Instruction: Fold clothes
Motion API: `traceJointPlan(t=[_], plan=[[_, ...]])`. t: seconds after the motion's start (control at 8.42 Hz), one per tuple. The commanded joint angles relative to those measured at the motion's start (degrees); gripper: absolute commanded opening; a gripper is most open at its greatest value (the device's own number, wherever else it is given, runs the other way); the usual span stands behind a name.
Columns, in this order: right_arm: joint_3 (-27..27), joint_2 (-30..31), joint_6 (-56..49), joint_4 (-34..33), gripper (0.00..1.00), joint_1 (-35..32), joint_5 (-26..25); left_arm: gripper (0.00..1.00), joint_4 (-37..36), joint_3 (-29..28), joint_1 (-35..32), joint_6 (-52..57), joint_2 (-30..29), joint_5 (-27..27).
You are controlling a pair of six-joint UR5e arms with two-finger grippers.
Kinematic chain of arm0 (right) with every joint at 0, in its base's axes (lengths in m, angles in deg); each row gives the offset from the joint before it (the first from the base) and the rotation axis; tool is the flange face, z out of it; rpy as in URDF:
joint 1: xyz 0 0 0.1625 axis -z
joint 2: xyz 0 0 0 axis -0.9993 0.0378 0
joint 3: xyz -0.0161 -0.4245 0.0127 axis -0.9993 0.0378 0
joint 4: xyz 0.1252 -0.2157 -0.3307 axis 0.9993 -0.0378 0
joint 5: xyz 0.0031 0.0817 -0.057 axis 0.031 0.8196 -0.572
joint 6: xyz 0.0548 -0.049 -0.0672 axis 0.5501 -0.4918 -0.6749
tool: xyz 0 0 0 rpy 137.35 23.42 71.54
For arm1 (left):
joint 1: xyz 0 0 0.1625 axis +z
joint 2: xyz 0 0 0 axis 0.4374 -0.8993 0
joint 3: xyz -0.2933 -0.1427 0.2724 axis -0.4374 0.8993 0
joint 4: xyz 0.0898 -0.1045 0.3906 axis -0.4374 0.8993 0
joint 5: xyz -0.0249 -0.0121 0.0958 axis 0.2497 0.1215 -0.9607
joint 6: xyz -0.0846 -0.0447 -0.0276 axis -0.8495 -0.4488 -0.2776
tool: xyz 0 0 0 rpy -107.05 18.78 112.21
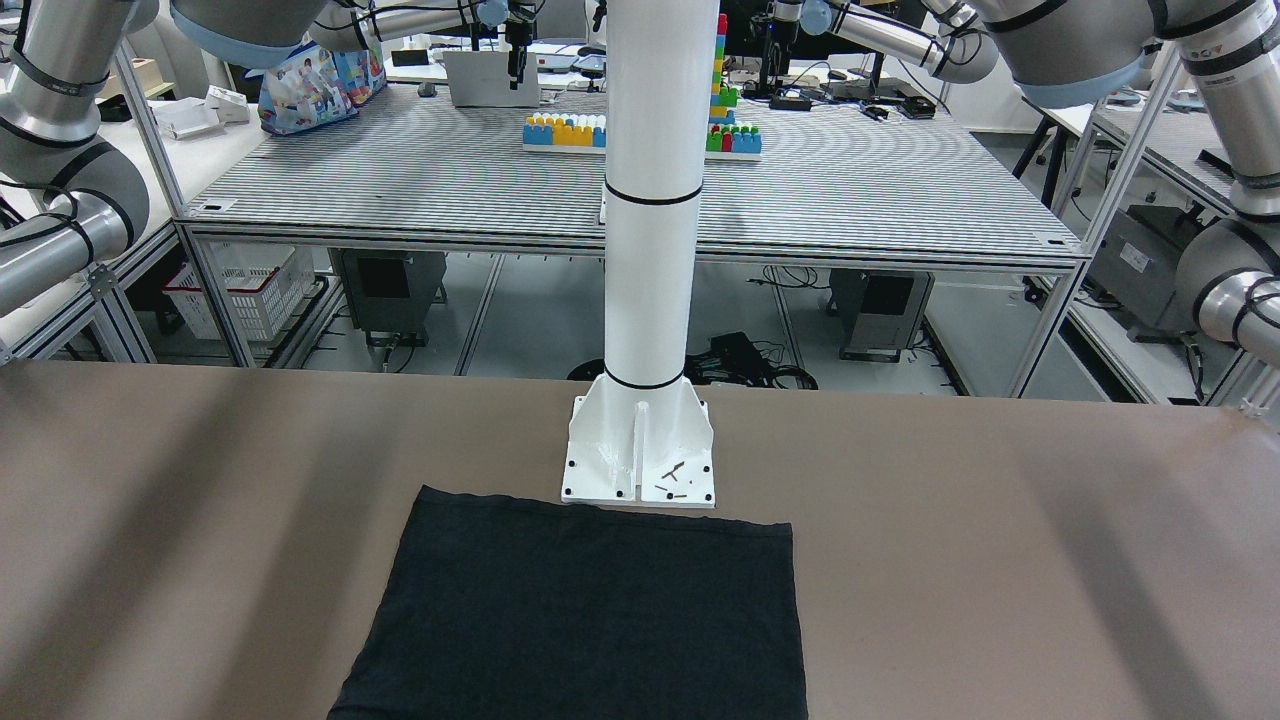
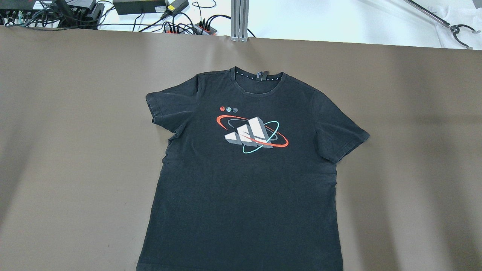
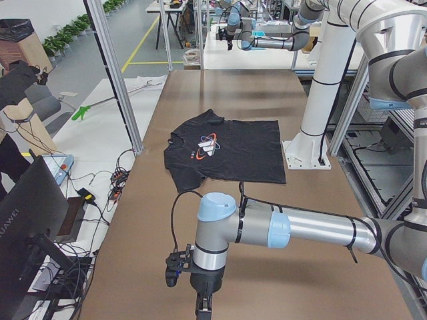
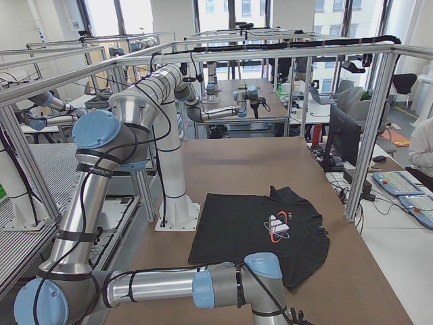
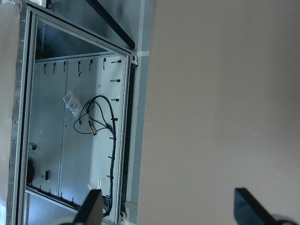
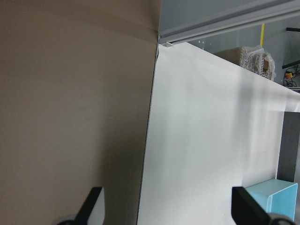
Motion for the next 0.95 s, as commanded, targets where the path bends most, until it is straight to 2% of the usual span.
traceJointPlan(t=[0.0, 0.83], plan=[[-0.8, 0.23, 0.03, 0.03, 0.95, -0.66, 0.16, 1.0, 1.51, -1.4, -0.04, 0.04, 0.29, -0.36], [-0.89, 0.41, -0.05, 0.03, 0.95, -0.66, 0.25, 1.0, 2.4, -1.5, -0.04, -0.14, 0.38, -0.36]])
